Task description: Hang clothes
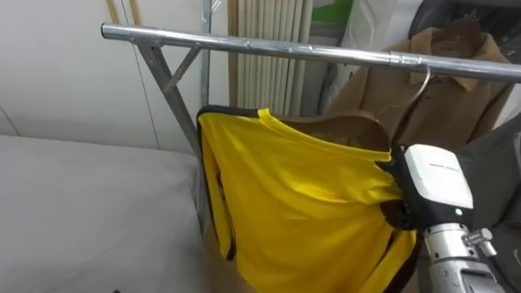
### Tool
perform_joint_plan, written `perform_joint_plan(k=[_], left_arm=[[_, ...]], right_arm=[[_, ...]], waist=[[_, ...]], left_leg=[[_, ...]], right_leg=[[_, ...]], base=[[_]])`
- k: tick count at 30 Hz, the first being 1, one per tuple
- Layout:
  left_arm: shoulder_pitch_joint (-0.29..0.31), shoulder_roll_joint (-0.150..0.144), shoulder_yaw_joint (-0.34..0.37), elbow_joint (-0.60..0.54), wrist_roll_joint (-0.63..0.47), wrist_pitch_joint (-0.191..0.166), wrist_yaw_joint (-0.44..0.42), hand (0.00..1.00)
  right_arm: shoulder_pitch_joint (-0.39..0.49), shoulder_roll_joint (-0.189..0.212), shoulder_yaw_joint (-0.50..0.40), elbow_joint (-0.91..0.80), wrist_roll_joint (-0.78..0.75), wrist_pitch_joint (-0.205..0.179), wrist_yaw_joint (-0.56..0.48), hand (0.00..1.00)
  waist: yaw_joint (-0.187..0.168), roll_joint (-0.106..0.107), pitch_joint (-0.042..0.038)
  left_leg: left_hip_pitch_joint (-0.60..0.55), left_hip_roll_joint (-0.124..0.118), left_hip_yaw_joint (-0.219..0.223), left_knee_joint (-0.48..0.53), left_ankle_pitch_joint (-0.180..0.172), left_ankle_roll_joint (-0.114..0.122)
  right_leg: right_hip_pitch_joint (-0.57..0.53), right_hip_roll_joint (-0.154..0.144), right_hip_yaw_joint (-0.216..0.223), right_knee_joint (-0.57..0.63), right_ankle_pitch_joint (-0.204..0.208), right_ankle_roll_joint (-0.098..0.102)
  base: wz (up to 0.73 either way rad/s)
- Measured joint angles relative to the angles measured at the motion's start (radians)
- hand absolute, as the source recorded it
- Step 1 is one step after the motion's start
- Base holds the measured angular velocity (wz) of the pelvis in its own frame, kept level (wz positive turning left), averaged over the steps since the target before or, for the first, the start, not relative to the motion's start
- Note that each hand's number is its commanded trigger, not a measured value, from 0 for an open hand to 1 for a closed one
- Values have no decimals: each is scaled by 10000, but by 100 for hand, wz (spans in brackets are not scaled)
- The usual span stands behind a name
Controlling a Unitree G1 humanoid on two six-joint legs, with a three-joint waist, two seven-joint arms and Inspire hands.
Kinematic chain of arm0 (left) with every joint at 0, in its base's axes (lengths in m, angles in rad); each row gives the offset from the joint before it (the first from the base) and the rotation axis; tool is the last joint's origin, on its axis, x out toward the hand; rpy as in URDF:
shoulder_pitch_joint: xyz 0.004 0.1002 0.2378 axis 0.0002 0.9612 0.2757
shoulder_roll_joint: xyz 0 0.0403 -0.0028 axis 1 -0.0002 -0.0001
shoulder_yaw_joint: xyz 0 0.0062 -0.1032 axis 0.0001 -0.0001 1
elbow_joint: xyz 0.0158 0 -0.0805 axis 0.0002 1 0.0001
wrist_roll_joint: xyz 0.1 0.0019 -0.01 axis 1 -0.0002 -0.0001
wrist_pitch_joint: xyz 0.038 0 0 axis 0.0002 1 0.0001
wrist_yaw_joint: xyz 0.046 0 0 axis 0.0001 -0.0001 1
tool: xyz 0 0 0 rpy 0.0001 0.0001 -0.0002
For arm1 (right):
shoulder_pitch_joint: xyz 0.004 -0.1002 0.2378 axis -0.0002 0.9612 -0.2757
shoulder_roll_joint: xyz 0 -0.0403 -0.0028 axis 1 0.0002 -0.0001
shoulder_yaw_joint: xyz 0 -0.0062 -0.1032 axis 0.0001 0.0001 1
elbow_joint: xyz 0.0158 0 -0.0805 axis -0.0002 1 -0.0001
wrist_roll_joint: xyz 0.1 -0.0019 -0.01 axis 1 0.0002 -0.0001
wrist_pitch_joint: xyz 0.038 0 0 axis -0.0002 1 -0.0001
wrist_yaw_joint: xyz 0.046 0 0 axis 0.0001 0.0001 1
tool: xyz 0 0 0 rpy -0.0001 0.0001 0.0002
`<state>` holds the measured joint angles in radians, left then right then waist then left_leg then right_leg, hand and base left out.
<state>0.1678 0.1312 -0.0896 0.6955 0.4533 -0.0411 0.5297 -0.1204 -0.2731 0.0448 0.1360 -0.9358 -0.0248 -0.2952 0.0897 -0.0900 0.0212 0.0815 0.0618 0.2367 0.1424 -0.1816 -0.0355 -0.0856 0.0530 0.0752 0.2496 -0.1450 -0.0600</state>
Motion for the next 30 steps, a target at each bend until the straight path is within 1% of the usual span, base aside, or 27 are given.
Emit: perform_joint_plan(k=[1,3,6,8,10,11,15,17,19,20,25,29,30], left_arm=[[-1,28,101,185,1,22,-13,0],[45,33,252,342,3,126,-26,0],[172,39,515,357,171,290,-203,0],[251,41,679,403,216,379,-238,0],[250,71,859,614,227,436,-254,0],[259,148,870,742,327,439,-253,0],[258,192,872,937,576,425,-235,0],[295,195,904,980,584,414,-220,0],[289,195,917,982,581,412,-220,0],[243,192,955,980,581,402,-220,0],[195,187,956,954,576,371,-225,0],[168,187,954,953,514,355,-226,0],[177,187,953,955,516,360,-226,0]], right_arm=[[-171,-103,0,12,63,11,0,100],[-440,-171,-1,19,296,102,0,100],[-754,-173,0,128,494,261,-2,100],[-843,-194,13,148,495,476,-1,100],[-881,-195,36,148,520,594,12,100],[-961,-195,40,147,634,652,91,100],[-1154,-194,43,148,1301,701,279,100],[-1151,-194,43,160,2007,702,348,100],[-1153,-194,42,160,2219,702,352,100],[-1154,-204,41,174,2616,702,355,100],[-1189,-248,40,483,3658,698,355,100],[-1277,-250,66,676,3960,691,396,100],[-1491,-258,68,939,4029,682,474,100]], waist=[[5,-1,-1],[11,-25,-1],[135,-108,-30],[376,-136,-32],[539,-153,-42],[547,-183,-59],[612,-238,-52],[667,-286,-42],[686,-312,-59],[699,-352,-75],[817,-369,-85],[829,-367,-84],[812,-367,-84]], left_leg=[[2,3,1,0,0,0],[1,14,-1,0,0,0],[20,47,-36,0,-1,-2],[99,100,-46,-1,-23,-37],[187,148,-37,-1,-66,-104],[181,158,-40,-1,-66,-105],[212,186,-43,-1,-65,-107],[342,191,-45,-1,-66,-109],[363,191,-45,3,-66,-110],[358,195,-69,5,-67,-111],[354,199,-173,6,-84,-138],[334,200,-197,6,-84,-139],[330,203,-195,6,-84,-139]], right_leg=[[8,-3,-22,1,1,-1],[8,-12,-116,6,1,-1],[13,-13,-280,13,6,-10],[51,-32,-789,41,31,-52],[149,-39,-869,14,28,-61],[190,-40,-959,-35,27,-72],[271,-24,-1030,-125,88,-182],[407,-34,-1041,-141,90,-188],[429,-35,-1045,-142,89,-189],[449,-37,-1086,-247,108,-214],[480,-17,-1159,-286,132,-226],[435,-27,-1176,-280,132,-226],[439,-33,-1175,-282,132,-227]], base=[[0],[0],[0],[-5],[0],[8],[3],[2],[2],[4],[3],[2],[0]])
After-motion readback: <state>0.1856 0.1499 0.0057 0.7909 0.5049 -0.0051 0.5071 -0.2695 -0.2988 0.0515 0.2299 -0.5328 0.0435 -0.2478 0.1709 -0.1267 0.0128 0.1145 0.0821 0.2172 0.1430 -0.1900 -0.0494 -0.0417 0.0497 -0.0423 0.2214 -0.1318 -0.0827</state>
